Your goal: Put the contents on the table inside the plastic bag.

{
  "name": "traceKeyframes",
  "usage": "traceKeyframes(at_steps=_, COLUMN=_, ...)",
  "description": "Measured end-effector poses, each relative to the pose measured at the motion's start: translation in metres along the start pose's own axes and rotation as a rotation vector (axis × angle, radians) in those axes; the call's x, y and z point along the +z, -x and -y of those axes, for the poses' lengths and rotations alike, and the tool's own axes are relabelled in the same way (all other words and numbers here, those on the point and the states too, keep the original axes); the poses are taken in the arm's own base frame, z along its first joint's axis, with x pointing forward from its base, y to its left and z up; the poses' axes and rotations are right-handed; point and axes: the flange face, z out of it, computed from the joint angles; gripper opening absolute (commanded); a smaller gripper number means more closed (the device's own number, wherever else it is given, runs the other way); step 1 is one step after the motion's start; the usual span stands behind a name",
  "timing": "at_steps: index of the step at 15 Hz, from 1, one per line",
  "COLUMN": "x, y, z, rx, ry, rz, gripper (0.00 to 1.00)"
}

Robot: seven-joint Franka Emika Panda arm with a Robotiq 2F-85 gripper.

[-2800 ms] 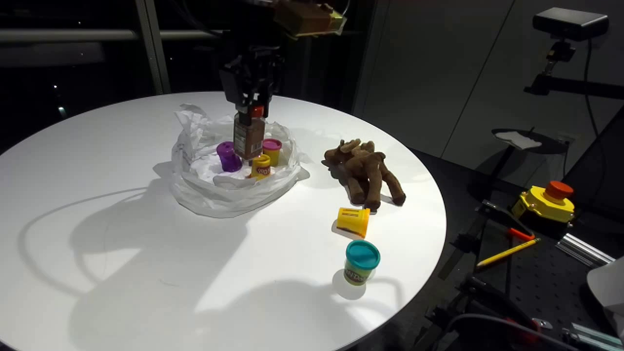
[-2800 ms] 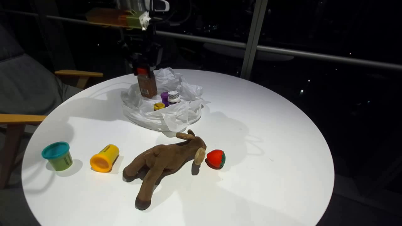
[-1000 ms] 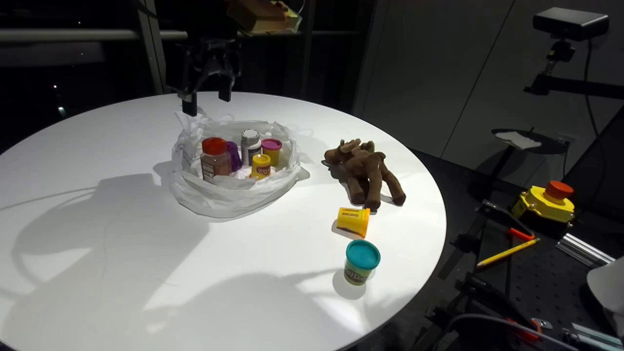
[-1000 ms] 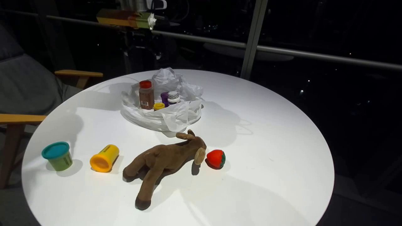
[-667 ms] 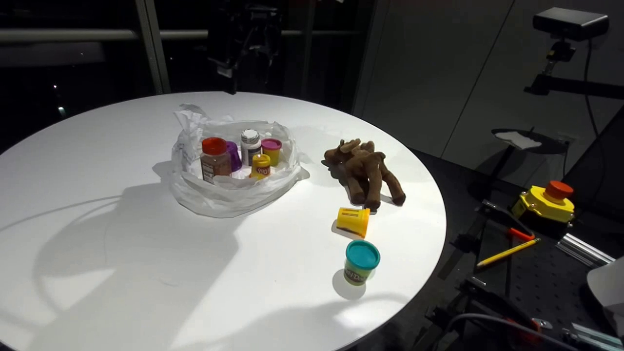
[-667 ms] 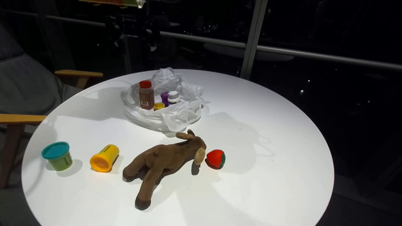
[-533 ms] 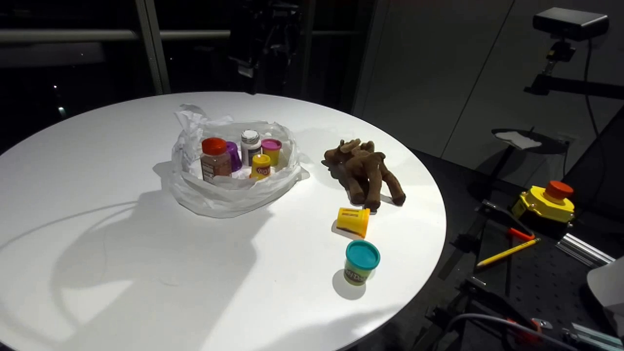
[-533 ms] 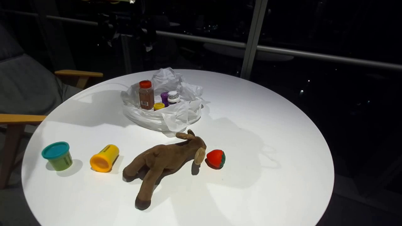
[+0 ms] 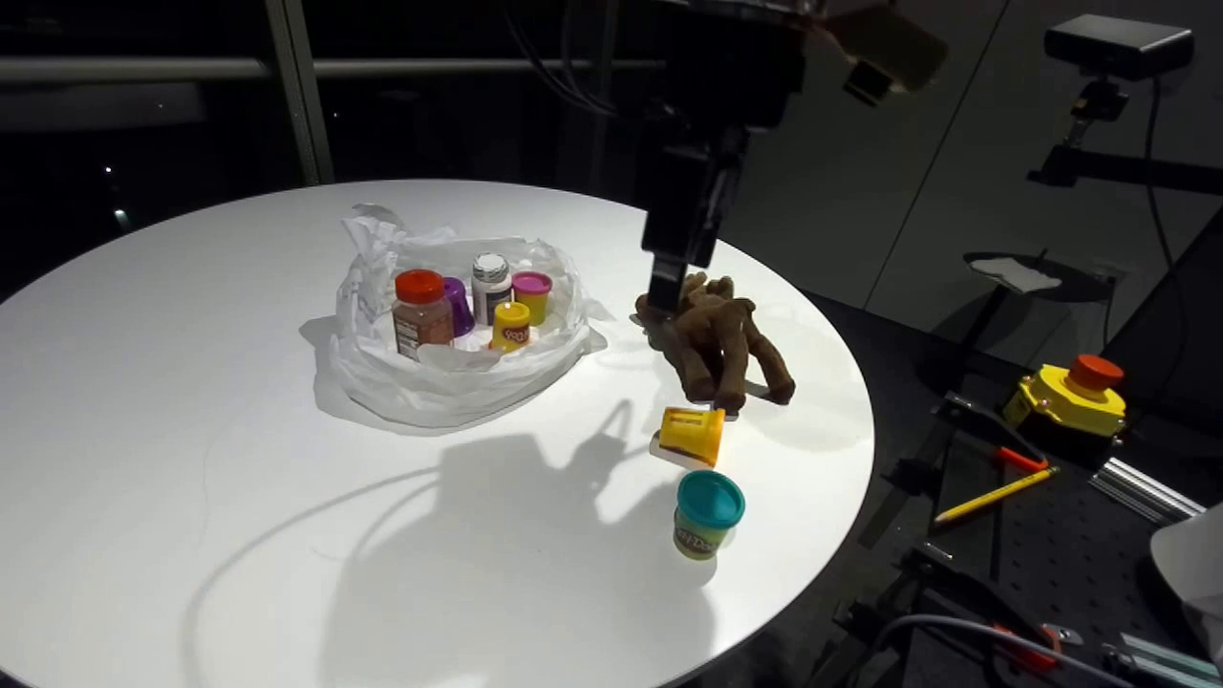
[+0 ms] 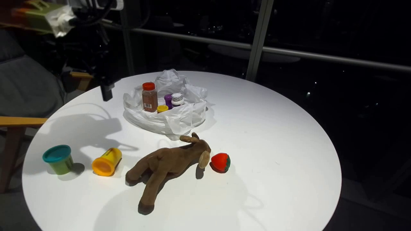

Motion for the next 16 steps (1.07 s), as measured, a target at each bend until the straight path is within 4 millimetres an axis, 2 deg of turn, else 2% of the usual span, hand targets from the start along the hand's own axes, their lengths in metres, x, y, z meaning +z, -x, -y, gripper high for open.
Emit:
traceKeyframes(at_steps=3, x=0.033, y=0.035, z=0.021, rx=-0.041, ry=-0.004, rz=-0.006, gripper=1.0)
traceKeyframes(at_steps=7, x=0.059, y=0.062, z=0.053, rx=-0.121, ry=-0.006, rz=-0.037, gripper=1.0)
traceKeyframes(at_steps=11, x=0.081, y=0.073, z=0.07, rx=-0.18, ry=0.009, rz=-0.014, gripper=1.0)
traceKeyframes(at_steps=16, x=0.109, y=0.077, z=0.068, rx=-0.222, ry=0.026, rz=0.012, gripper=1.0)
